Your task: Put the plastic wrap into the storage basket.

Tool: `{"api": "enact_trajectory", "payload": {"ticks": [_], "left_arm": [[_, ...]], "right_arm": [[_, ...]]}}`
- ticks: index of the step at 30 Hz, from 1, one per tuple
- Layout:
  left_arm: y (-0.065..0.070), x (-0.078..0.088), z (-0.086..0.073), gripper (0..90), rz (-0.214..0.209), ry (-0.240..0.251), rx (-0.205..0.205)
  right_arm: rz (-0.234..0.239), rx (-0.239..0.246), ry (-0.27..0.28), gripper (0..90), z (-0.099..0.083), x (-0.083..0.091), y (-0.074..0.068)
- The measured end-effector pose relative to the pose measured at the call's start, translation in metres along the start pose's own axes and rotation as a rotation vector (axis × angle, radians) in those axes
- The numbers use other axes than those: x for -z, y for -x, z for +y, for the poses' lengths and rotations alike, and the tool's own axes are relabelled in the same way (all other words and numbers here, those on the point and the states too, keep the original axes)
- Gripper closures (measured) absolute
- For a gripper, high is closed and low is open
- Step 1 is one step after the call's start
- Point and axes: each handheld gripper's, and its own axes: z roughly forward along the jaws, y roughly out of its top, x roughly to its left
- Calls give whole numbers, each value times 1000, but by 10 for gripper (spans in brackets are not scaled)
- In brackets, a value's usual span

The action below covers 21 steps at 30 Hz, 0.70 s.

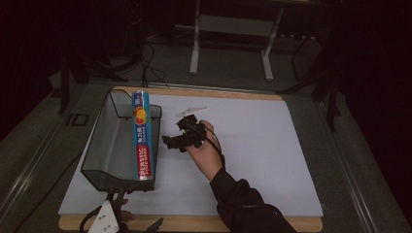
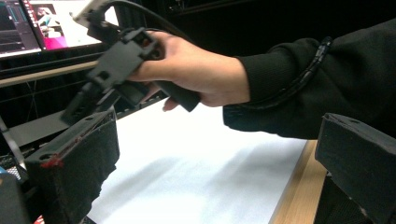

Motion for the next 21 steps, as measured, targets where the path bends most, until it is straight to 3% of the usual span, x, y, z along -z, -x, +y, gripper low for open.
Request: {"api": "enact_trajectory", "payload": {"ticks": [11, 15, 21], "left_arm": [[1, -2, 0, 6, 0, -3, -1], [1, -2, 0, 6, 2, -7, -5], [2, -3, -1, 6, 4, -6, -6]], "right_arm": [[5, 31, -12, 129, -33, 23, 13], [-19, 63, -18, 129, -46, 28, 18], [-21, 54, -15, 129, -60, 39, 28]]}}
